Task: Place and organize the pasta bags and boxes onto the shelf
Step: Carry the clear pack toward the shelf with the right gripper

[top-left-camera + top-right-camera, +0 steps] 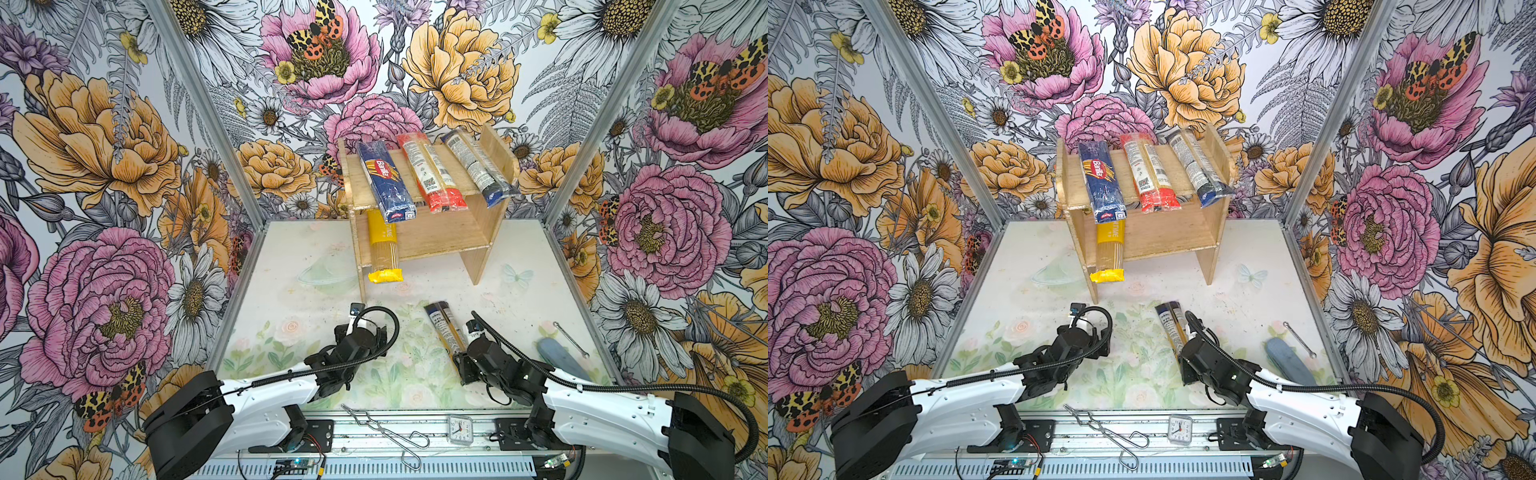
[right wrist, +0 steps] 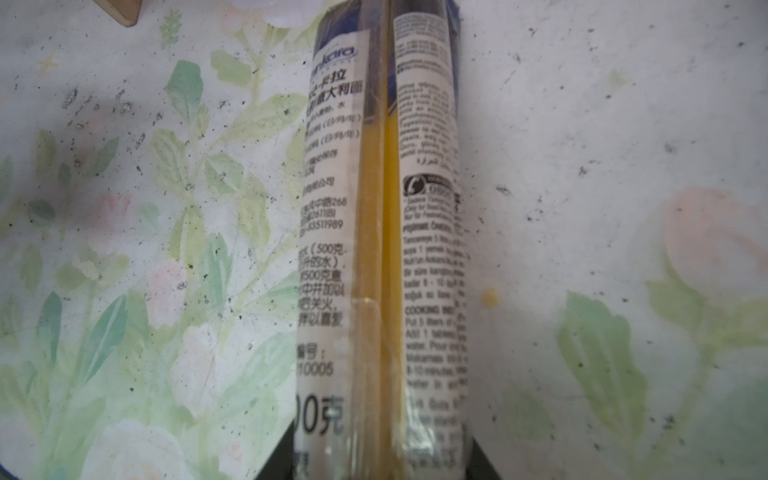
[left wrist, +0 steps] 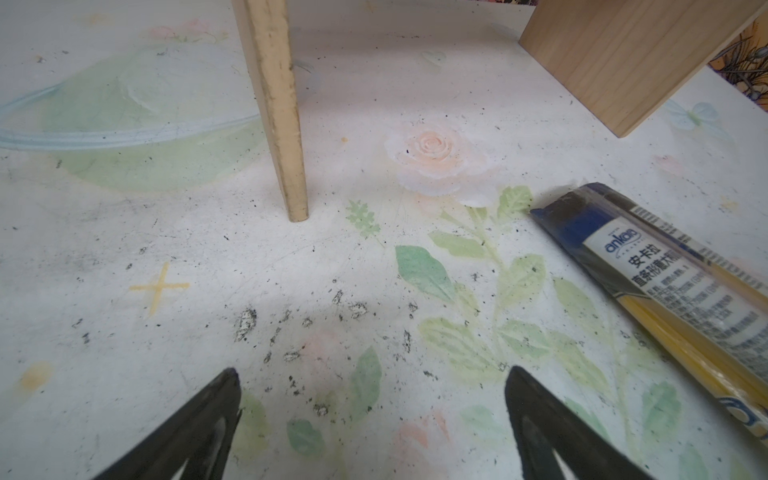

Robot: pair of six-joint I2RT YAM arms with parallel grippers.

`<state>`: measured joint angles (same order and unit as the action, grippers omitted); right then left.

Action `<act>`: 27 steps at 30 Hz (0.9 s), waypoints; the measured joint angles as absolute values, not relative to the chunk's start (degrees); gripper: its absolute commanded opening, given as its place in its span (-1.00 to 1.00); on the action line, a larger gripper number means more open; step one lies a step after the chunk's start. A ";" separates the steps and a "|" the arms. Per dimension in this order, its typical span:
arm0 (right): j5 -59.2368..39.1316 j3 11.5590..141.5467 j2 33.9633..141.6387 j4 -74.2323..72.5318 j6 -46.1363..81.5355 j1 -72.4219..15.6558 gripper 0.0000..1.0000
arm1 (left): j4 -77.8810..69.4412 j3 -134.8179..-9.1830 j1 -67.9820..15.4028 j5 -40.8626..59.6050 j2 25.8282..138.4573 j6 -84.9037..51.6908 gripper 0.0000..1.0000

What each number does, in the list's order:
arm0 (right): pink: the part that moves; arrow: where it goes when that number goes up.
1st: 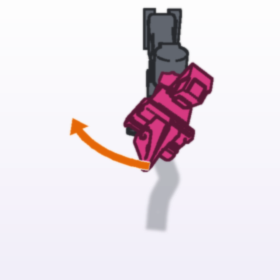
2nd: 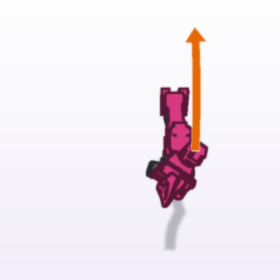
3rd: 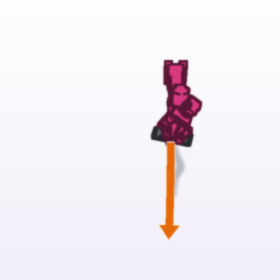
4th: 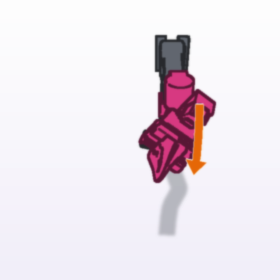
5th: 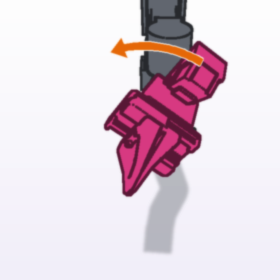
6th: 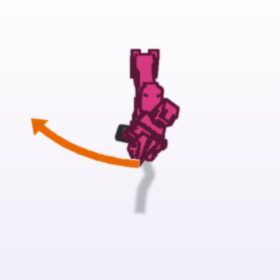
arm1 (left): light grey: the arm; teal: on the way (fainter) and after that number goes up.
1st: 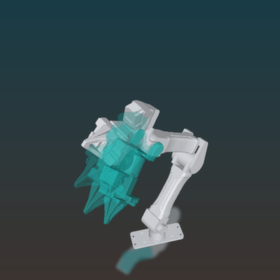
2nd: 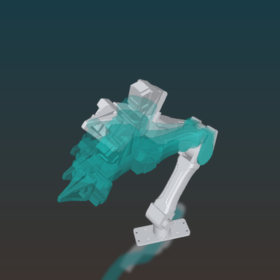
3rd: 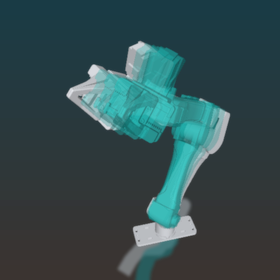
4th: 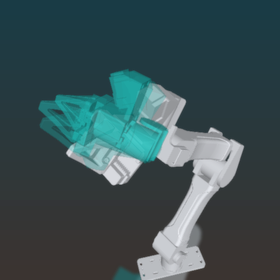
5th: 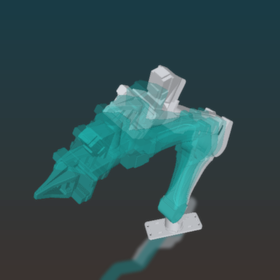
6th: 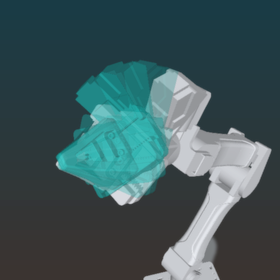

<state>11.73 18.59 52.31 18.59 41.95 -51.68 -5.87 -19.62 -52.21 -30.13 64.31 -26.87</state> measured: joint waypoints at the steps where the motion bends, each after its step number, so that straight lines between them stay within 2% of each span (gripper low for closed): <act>1: 11.68 18.59 52.16 18.79 41.95 -51.66 -1.00 | -5.91 -19.68 -52.21 -30.13 64.31 -26.87 0.97; 27: 11.94 24.91 43.33 30.72 39.31 -51.37 -1.00 | -6.26 -19.77 -52.21 -30.13 65.19 -26.87 0.98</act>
<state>11.94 24.91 43.33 30.72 39.31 -51.37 -6.26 -19.77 -52.21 -30.13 65.19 -26.87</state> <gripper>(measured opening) 0.405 0.987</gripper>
